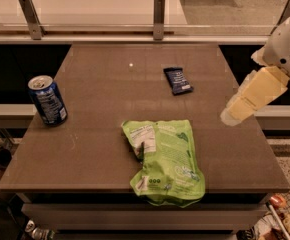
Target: Pick rxbar blueberry
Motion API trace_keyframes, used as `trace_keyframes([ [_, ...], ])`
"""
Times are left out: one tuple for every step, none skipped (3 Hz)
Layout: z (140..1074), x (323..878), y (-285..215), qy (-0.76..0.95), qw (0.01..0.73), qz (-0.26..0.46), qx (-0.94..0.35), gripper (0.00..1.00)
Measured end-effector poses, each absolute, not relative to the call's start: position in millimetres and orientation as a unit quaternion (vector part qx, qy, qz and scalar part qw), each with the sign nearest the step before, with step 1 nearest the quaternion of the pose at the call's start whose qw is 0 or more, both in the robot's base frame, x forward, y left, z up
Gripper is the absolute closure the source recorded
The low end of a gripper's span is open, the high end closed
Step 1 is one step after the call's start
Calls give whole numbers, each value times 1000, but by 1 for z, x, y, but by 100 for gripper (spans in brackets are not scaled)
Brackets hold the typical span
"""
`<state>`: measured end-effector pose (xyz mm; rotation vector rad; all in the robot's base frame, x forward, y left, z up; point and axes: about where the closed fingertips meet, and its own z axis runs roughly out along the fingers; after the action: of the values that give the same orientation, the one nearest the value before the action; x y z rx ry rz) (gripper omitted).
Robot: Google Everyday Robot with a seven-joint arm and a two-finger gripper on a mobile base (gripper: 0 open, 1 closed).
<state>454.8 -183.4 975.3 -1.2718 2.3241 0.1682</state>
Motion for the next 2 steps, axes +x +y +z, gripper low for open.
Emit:
trace_keyframes([
  [965, 466, -165, 879, 261, 71, -394, 0],
  [938, 492, -152, 896, 286, 87, -329, 0],
])
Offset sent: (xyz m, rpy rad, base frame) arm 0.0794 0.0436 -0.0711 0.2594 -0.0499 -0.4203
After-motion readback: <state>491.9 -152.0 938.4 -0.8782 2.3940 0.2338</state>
